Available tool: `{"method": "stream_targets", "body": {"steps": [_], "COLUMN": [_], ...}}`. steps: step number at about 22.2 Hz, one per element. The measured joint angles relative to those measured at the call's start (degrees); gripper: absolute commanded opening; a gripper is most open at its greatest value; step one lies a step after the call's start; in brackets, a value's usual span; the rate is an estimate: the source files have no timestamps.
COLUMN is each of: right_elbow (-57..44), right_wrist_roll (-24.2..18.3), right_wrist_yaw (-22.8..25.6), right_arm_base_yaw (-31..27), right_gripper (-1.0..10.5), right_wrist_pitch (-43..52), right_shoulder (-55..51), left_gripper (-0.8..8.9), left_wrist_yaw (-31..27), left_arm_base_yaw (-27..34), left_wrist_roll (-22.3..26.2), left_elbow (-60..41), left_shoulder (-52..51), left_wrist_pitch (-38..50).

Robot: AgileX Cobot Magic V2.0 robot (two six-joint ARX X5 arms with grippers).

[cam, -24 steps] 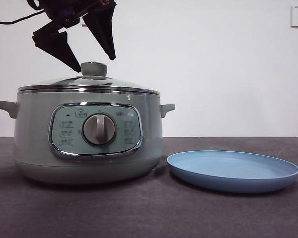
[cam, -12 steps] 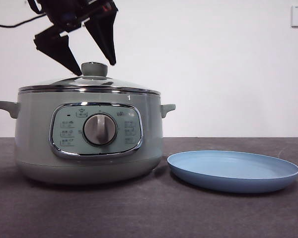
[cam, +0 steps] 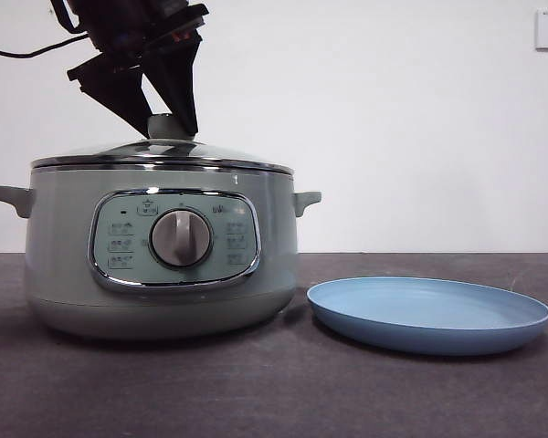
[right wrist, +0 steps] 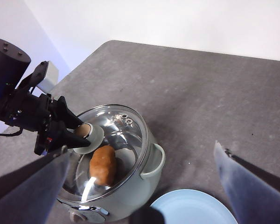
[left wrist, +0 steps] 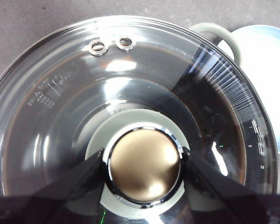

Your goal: Take the potato out from the steamer,put the potato on the plate,close the lid

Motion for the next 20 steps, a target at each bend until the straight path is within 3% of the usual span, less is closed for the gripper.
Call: {"method": "stream_targets", "body": {"steps": [5, 9, 14, 17, 20], "right_elbow": [0.00, 0.00, 0.02, 0.02, 0.35], "right_wrist_roll": [3.08, 4.35, 6.08, 6.14, 6.12], "right_wrist_yaw": [-0.35, -0.48, -0.46, 0.07, 5.05], "right_arm_base_yaw": [0.00, 0.76, 5.42, 9.70, 14.80], "right_gripper": [6.9, 6.8, 6.2, 6.2, 6.2], "right_wrist_pitch": [0.83, 1.22, 4.07, 5.35, 6.29], "right_shoulder": [0.00, 0.00, 0.00, 0.15, 2.27], "left_gripper": [-0.08, -0.08, -0.08, -0.08, -0.08], "left_wrist_yaw": [-1.27, -2.56, -3.15, -3.17, -3.93], "left_arm_base_yaw": [0.00, 0.07, 0.96, 2.01, 3.45], "left_wrist_roll": [0.28, 1.88, 4.24, 5.25, 5.88], "left_elbow": [6.60, 19.87, 36.33, 40.48, 40.59], "left_shoulder": [0.92, 0.96, 0.42, -2.08, -7.10], "left_wrist_pitch": [-8.31, -14.10, -23.19, -23.30, -23.45]}}
